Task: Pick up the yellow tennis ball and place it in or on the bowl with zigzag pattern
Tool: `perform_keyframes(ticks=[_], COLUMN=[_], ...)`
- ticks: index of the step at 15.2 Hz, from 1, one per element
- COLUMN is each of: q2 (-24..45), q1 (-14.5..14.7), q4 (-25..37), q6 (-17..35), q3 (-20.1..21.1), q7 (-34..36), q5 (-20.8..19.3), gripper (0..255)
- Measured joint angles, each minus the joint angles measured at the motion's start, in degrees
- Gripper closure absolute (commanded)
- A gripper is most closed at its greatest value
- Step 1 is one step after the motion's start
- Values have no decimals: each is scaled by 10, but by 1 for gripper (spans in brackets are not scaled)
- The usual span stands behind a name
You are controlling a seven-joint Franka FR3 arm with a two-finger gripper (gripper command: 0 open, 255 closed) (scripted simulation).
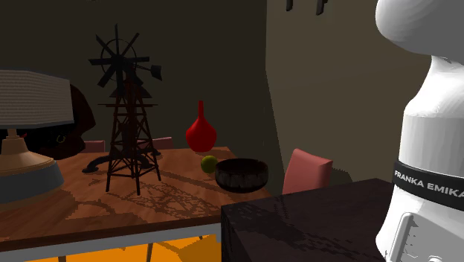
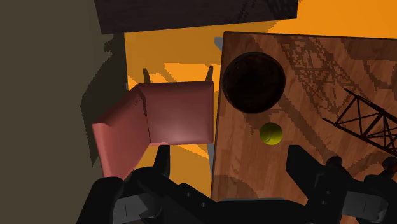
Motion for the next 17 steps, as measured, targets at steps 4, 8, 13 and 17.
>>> perform_keyframes(ticks=[4, 8, 13, 17], q2=[17, 43, 102, 166], q1=[2, 9, 16, 27], q4=[-22, -69, -106, -126], q6=[37, 109, 204, 288], q3=[2, 15, 22, 34], q7=[8, 31, 45, 59], q5=[9, 29, 51, 73], gripper=[0, 0, 0, 0])
